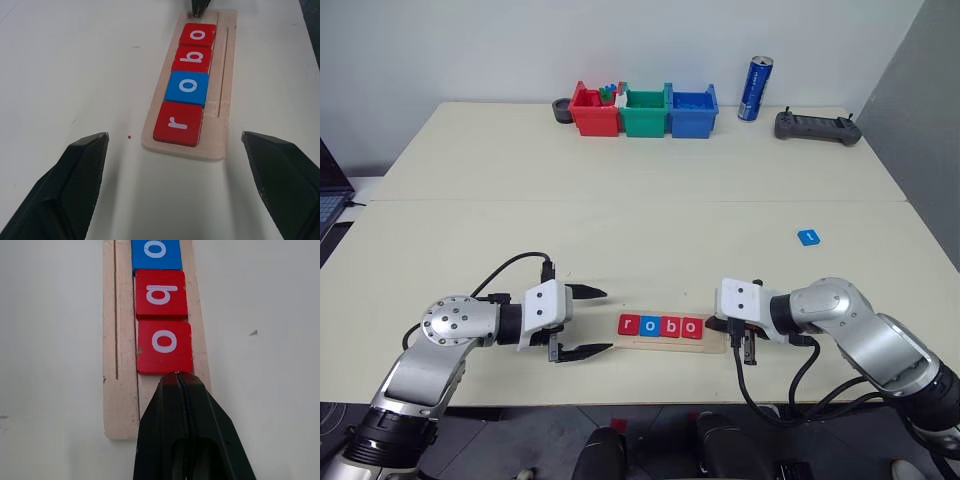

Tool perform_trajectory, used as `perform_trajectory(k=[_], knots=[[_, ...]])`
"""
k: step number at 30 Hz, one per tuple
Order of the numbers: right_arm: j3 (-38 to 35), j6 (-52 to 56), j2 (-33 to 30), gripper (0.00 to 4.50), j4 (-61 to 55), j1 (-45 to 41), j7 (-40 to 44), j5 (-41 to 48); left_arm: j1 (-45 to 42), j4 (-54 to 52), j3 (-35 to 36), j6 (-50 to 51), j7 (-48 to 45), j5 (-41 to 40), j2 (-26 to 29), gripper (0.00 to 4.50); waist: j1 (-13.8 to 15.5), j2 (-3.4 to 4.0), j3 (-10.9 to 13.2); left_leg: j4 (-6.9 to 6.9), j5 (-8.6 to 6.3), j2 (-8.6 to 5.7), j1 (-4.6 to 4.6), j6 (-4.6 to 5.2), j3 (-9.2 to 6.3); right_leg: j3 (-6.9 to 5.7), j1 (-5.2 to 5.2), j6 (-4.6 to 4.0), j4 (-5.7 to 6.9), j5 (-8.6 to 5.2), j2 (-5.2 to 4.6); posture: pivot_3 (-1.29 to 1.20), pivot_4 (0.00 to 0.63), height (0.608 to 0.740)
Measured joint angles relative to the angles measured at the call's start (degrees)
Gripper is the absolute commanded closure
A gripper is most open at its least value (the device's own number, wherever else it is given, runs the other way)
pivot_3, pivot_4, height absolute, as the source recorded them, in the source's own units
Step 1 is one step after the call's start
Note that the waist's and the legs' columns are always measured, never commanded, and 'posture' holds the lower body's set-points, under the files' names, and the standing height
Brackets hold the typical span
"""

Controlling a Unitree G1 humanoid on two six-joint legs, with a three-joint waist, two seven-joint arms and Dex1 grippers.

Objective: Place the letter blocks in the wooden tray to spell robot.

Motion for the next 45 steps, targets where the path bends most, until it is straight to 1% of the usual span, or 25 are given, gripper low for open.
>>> perform_trajectory(k=[5,11,14,17,21,26,30,38,45], knots=[[1.22,0.21,1.66,4.48,0.13,-1.81,0.16,-0.63,0.00,-0.10,0.00,0.16,0.05,-0.01,0.00,0.00,0.01,0.00,0.00,0.00,0.00,0.00,-0.02,0.00,-0.01,0.00,-0.01,-0.02,0.00,0.01,0.00,0.00,0.150,0.740],[2.04,0.66,1.95,4.48,0.17,-1.89,0.22,-0.79,-0.03,-0.09,0.00,0.13,0.04,-0.02,-0.01,0.00,0.02,0.00,0.00,0.00,0.00,-0.01,-0.02,0.00,-0.01,-0.01,-0.01,-0.02,0.00,0.01,-0.01,0.00,0.150,0.740],[1.42,1.19,-0.44,4.48,-0.60,-1.56,1.29,-0.30,-0.22,0.83,-0.01,-1.00,-0.04,-0.02,-0.11,0.00,0.06,0.01,0.00,0.00,0.00,-0.02,-0.03,0.00,-0.01,-0.01,-0.01,-0.03,-0.01,0.02,-0.03,0.00,0.150,0.740],[-0.76,1.48,-2.83,4.48,-1.73,-1.01,1.71,0.22,-0.24,2.86,0.00,-2.04,-0.32,0.06,-0.34,0.00,0.08,0.01,0.00,0.01,0.00,-0.02,-0.03,0.00,-0.01,-0.01,-0.02,-0.02,-0.01,0.01,-0.03,0.00,0.150,0.740],[-1.13,1.75,-3.66,4.48,-2.55,-0.09,2.07,0.50,-0.44,5.81,-0.02,-4.74,-0.61,0.37,-0.91,0.00,0.07,0.01,0.00,0.00,0.00,-0.01,-0.02,0.00,-0.01,-0.01,-0.02,-0.02,-0.01,0.01,-0.02,0.00,0.150,0.740],[-0.22,0.72,-3.26,4.48,-1.77,1.34,1.71,-0.08,-0.61,7.68,-0.12,-6.28,-0.74,0.79,-1.24,0.00,0.06,0.01,0.00,0.00,0.00,-0.01,-0.03,0.00,0.00,-0.01,-0.02,-0.02,-0.01,0.01,-0.02,0.00,0.150,0.740],[0.82,-1.82,-2.18,4.48,0.14,1.73,1.32,-1.39,-0.68,7.21,-0.24,-6.03,-0.53,0.86,-1.32,0.00,0.04,0.00,0.00,0.00,0.00,-0.01,-0.03,0.00,-0.01,-0.01,-0.02,-0.02,0.00,0.01,-0.02,0.00,0.150,0.740],[1.38,-5.34,0.51,4.48,2.20,1.73,1.17,-2.95,-0.15,2.79,-0.25,-3.59,-0.11,0.81,-1.29,0.00,0.04,0.00,0.00,0.00,0.00,-0.01,-0.02,0.00,-0.01,-0.01,-0.02,-0.02,0.01,0.01,-0.02,0.00,0.150,0.740],[1.43,-7.70,1.01,4.48,3.53,1.74,1.30,-3.55,-0.21,0.47,-0.25,-0.87,0.81,0.78,-1.30,0.00,-0.12,0.00,0.00,0.00,0.00,0.02,0.05,0.00,0.01,0.00,0.00,0.00,0.04,0.01,0.02,0.00,0.150,0.740]])
